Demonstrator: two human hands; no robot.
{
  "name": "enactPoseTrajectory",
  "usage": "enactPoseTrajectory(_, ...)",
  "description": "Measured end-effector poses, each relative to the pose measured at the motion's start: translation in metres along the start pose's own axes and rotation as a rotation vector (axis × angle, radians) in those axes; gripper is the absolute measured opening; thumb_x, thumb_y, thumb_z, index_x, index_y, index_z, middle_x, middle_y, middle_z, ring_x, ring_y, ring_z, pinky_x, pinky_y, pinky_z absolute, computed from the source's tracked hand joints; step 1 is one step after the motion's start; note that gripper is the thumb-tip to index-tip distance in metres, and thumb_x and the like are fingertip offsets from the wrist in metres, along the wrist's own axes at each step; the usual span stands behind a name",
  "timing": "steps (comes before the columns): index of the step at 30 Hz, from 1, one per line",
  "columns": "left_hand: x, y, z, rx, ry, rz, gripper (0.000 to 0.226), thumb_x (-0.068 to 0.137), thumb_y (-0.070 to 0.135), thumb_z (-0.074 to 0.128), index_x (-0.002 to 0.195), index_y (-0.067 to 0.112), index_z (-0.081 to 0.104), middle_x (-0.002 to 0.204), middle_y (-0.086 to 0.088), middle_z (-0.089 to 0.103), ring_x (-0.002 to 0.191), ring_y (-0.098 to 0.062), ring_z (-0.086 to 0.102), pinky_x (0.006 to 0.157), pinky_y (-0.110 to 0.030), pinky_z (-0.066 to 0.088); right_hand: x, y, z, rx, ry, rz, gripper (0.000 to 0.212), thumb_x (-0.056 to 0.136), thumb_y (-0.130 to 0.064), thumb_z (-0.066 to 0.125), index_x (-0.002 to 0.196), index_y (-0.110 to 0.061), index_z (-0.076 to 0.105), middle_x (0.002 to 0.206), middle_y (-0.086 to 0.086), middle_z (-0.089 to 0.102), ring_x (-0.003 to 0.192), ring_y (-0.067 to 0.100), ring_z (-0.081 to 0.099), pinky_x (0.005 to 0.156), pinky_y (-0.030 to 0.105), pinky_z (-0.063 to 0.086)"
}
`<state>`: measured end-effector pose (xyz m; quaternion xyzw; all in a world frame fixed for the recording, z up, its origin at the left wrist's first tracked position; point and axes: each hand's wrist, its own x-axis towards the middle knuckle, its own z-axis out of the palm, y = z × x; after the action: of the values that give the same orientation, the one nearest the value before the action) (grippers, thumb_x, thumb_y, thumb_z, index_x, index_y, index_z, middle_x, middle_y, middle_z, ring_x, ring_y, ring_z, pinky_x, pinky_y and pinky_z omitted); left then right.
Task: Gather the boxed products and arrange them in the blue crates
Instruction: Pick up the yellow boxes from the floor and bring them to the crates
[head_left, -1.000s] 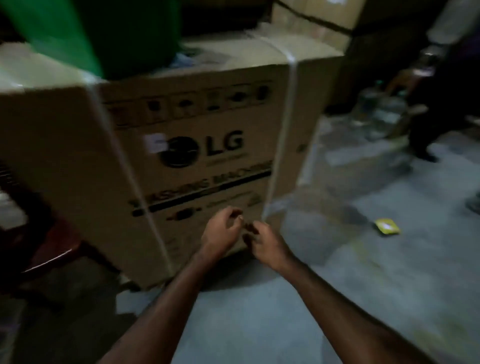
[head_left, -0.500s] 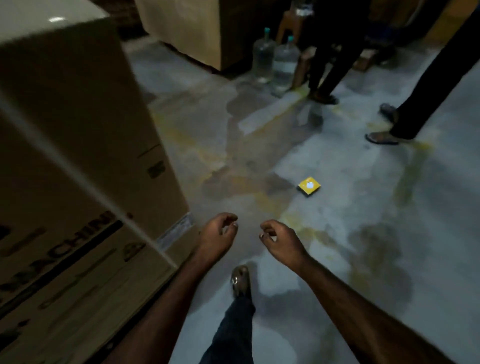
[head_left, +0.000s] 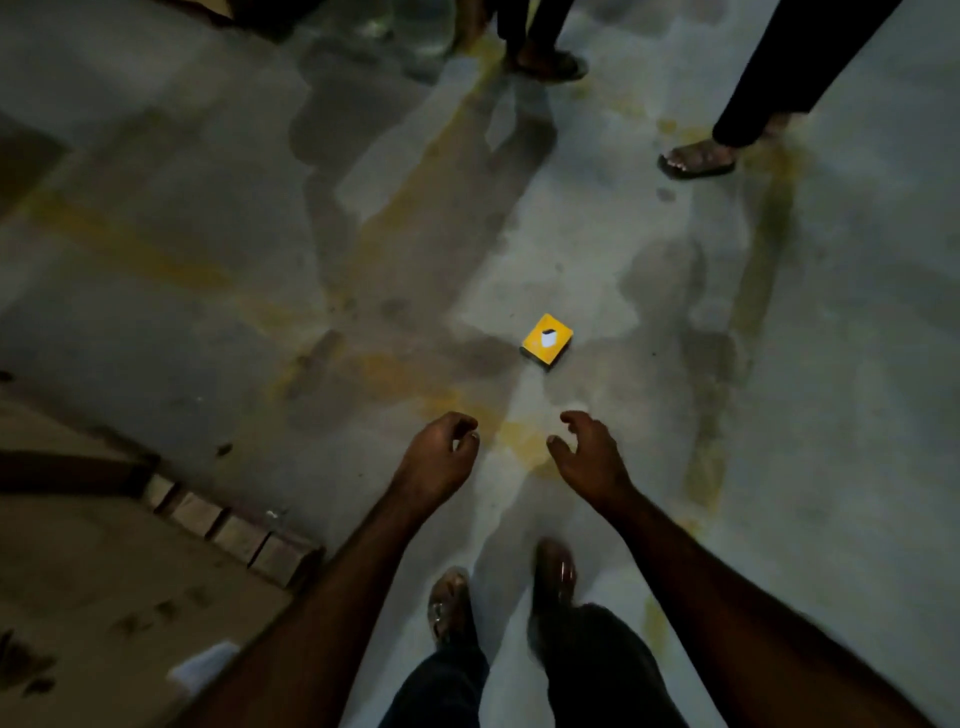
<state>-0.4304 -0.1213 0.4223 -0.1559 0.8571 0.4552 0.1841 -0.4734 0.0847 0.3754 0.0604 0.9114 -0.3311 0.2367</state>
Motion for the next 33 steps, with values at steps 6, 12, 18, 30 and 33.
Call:
enactPoseTrajectory(6,0.169,0.008,0.047,-0.022,-0.023,-0.051,0.028,0.096,0.017,0.054,0.121,0.007,0.062,0.122,-0.009,0.065,0.115,-0.021,0.059,0.093,-0.025,0.043,0.175,0.027,0.004,0.048,0.043,0.107,0.047,0.09,-0.03,0.063,0.133,-0.013,0.052,0.126,0.017,0.056,0.119,0.032,0.052,0.099,0.036,0.04)
enactPoseTrajectory(12,0.351,-0.042,0.138,-0.11,0.034,-0.225,0.024,0.096,0.015,0.054,0.117,0.009,0.064,0.115,-0.008,0.066,0.109,-0.02,0.061,0.089,-0.025,0.043,0.363,0.112,0.079,0.063,-0.031,0.255,0.061,0.089,-0.032,0.065,0.143,-0.017,0.04,0.136,0.018,0.045,0.126,0.036,0.045,0.101,0.039,0.039)
enactPoseTrajectory(18,0.492,-0.099,0.218,-0.025,-0.075,-0.286,0.028,0.098,0.012,0.047,0.122,0.008,0.061,0.122,-0.008,0.064,0.112,-0.023,0.058,0.093,-0.027,0.043,0.512,0.172,0.172,0.0,-0.093,0.252,0.072,0.087,-0.041,0.065,0.146,-0.013,0.034,0.138,0.023,0.041,0.129,0.042,0.036,0.1,0.044,0.036)
enactPoseTrajectory(30,0.581,-0.177,0.255,0.062,-0.156,-0.382,0.029,0.099,0.016,0.045,0.124,0.011,0.059,0.128,-0.009,0.06,0.118,-0.024,0.055,0.098,-0.029,0.043,0.634,0.203,0.267,0.105,0.18,0.736,0.109,0.066,-0.063,0.074,0.149,-0.025,0.014,0.154,0.021,0.004,0.135,0.045,0.023,0.103,0.055,0.035)
enactPoseTrajectory(33,0.571,-0.175,0.24,0.051,-0.125,-0.443,0.03,0.099,0.016,0.047,0.126,0.01,0.058,0.13,-0.01,0.06,0.119,-0.025,0.055,0.095,-0.025,0.04,0.632,0.197,0.246,0.083,0.152,0.734,0.105,0.064,-0.055,0.075,0.145,-0.022,0.017,0.143,0.019,0.019,0.121,0.043,0.037,0.093,0.051,0.041)
